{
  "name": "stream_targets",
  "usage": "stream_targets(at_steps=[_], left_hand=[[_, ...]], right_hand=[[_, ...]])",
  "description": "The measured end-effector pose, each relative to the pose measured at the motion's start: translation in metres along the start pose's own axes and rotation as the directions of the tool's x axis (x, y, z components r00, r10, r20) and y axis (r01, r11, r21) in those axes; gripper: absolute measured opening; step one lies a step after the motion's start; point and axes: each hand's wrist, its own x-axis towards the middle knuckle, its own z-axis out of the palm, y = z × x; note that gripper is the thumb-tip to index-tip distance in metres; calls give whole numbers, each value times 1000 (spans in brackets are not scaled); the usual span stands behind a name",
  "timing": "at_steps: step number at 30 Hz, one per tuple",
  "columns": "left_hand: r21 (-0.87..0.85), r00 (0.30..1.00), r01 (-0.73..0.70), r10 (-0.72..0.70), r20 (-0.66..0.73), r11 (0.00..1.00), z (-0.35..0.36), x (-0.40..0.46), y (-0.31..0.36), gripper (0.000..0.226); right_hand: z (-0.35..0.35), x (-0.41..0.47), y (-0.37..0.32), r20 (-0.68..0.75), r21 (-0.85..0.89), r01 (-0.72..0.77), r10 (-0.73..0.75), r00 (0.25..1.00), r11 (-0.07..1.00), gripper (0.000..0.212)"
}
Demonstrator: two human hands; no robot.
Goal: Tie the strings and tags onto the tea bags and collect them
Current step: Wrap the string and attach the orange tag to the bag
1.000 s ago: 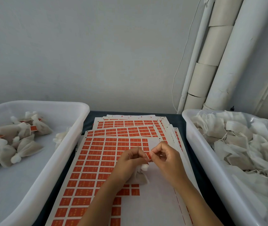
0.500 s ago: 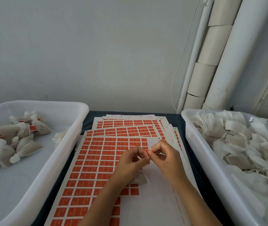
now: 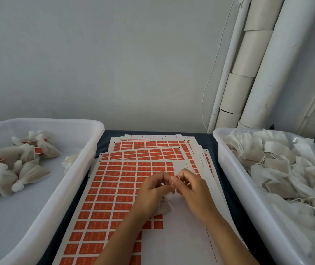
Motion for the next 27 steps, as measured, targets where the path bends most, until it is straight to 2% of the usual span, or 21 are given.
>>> stream_targets(at_steps=[3,9,14,19,22,24,27], left_hand=[[2,1000,-10,10,-4,1000,1,0,0,19],[-5,1000,-24,24,-21,1000,4,-2,2,26],[-3,998,-4,4,-61,1000,6,-3,0,26],[7,999,8,-8,-45,1000,7,-3,0,24],[-29,999,35,-36,-39,999,6,-2,0,23],[-49,999,39,-40,-36,998,3,-1,2,24],[-117,998,23,-30,-53,993,-1,-2,5,26]], right_hand=[[1,0,2,-4,-50,27,-27,1000,998,19],[2,1,-1,-28,-138,96,-101,994,986,10],[4,-2,-4,-28,7,1,0,1000,1000,12],[5,0,-3,-7,-36,12,-12,1000,999,16],[3,2,-2,-19,85,-57,59,998,995,11],[0,2,-3,63,185,-103,93,994,977,22],[-2,0,-3,258,151,-144,102,961,978,28]])
